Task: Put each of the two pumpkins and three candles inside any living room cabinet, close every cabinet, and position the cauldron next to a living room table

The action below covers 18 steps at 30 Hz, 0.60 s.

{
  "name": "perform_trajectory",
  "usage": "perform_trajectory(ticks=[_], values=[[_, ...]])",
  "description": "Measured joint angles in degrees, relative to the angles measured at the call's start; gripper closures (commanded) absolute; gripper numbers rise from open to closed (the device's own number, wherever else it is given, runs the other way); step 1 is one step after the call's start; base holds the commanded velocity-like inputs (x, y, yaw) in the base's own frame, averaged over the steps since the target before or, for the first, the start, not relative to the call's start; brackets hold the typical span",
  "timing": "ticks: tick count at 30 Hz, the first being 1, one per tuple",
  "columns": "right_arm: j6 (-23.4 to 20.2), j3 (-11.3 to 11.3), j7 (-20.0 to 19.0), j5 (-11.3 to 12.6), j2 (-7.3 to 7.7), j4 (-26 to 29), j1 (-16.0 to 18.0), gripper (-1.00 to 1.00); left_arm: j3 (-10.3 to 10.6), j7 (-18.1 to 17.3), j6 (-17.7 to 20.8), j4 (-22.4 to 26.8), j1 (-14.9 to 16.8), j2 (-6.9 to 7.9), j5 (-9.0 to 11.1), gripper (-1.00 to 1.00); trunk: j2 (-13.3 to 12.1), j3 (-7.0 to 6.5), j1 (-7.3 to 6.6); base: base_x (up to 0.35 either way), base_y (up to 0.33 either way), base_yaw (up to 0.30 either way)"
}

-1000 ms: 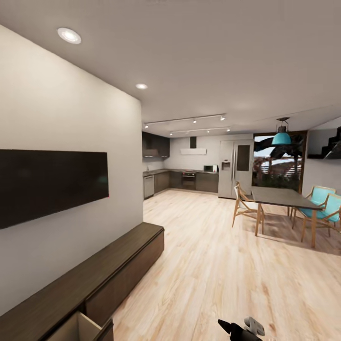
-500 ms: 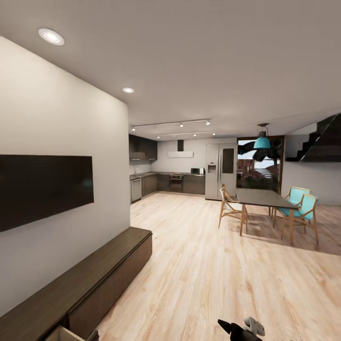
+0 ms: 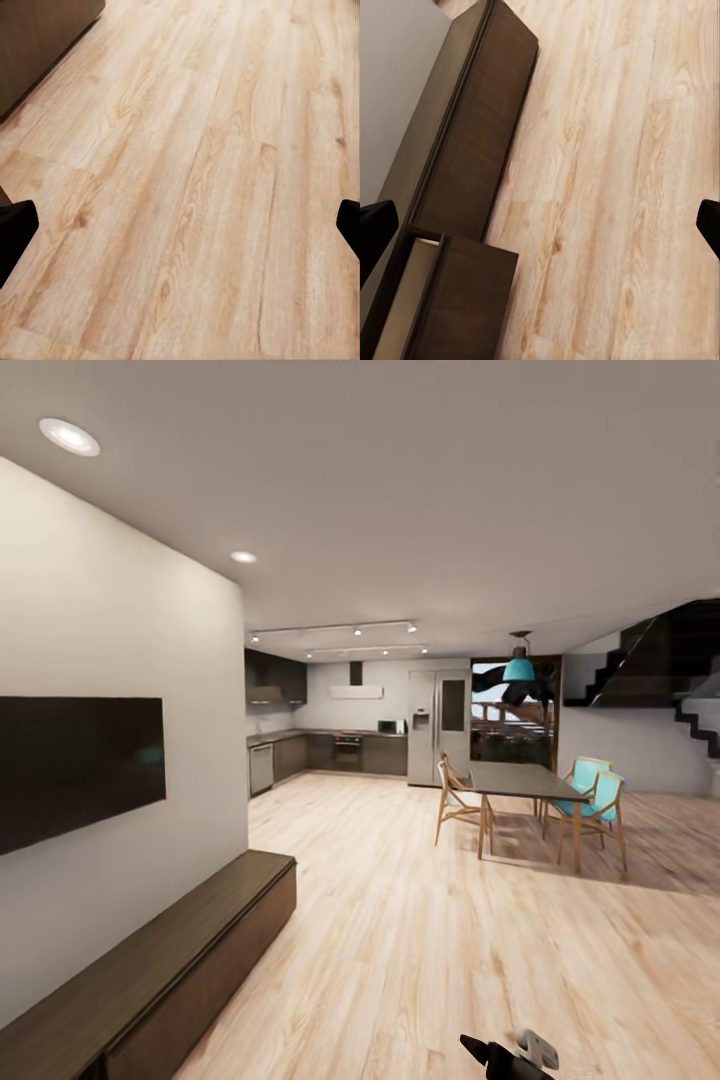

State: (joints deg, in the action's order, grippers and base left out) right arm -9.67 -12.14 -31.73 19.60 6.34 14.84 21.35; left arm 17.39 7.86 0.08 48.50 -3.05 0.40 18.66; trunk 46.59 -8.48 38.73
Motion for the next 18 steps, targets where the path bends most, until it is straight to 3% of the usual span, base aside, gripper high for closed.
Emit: perform_trajectory(ticks=[18], values=[[0.0,0.0,0.0,0.0,-0.09,0.0,0.0,-1.00,0.0,0.0,0.0,0.0,0.0,0.00,0.0,-1.00,-7.2,-4.17,-3.95,0.000,0.000,-0.149]])
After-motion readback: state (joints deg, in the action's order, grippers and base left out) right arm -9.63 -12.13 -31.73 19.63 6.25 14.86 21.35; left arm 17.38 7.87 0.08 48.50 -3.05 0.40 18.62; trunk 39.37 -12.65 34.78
